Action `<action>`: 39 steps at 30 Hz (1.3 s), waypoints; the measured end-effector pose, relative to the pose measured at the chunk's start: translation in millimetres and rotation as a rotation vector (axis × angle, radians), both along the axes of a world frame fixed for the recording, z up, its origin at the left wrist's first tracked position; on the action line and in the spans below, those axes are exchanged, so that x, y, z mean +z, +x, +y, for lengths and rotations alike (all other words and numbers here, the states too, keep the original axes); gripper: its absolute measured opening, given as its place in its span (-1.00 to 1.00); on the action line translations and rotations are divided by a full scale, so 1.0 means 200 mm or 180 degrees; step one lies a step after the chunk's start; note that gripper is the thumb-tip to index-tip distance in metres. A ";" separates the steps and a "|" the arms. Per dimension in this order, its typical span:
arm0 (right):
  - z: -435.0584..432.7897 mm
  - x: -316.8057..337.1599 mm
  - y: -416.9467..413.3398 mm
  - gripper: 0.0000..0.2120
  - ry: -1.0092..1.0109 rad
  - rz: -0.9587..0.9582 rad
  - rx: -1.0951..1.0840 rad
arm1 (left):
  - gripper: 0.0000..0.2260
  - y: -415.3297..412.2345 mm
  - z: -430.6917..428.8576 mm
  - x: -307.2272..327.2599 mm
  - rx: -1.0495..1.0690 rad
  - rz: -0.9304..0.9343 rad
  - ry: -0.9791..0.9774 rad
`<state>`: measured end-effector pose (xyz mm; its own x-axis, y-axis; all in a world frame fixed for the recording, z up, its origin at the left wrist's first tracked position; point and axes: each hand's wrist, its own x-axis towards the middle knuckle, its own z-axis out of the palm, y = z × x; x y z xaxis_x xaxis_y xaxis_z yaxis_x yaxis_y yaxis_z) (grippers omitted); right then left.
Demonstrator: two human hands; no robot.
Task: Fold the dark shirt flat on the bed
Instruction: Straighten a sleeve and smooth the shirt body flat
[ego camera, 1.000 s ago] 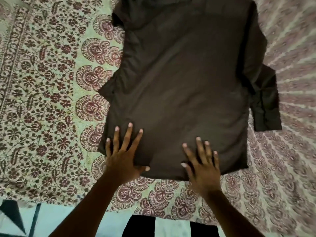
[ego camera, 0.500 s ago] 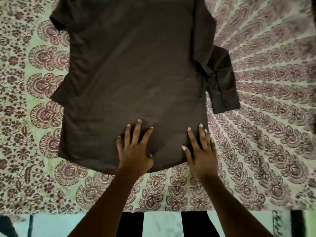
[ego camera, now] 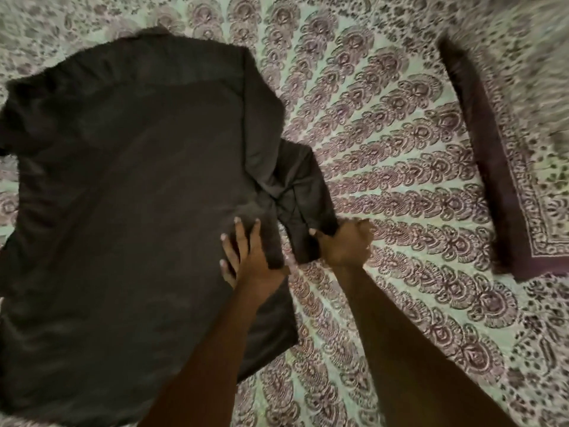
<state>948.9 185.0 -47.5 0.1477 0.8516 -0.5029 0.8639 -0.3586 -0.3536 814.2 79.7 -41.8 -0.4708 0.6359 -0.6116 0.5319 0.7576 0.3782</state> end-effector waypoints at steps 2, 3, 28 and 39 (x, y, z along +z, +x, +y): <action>0.07 0.05 0.05 -0.66 -0.0004 0.0782 -0.0352 | 0.17 0.07 0.00 -0.05 -0.0166 0.0410 -0.0285; 0.11 0.09 0.09 -0.76 0.0040 0.1139 -0.0591 | 0.19 0.09 -0.01 -0.07 -0.0236 0.0633 -0.0339; 0.97 0.53 0.90 -0.56 0.1824 0.0976 -0.1291 | 0.09 0.14 0.15 0.05 0.0233 0.0797 -0.0305; 1.37 0.49 1.08 -0.77 0.2082 0.0852 -0.0586 | -0.36 0.49 1.28 0.08 -0.0737 0.0903 0.1195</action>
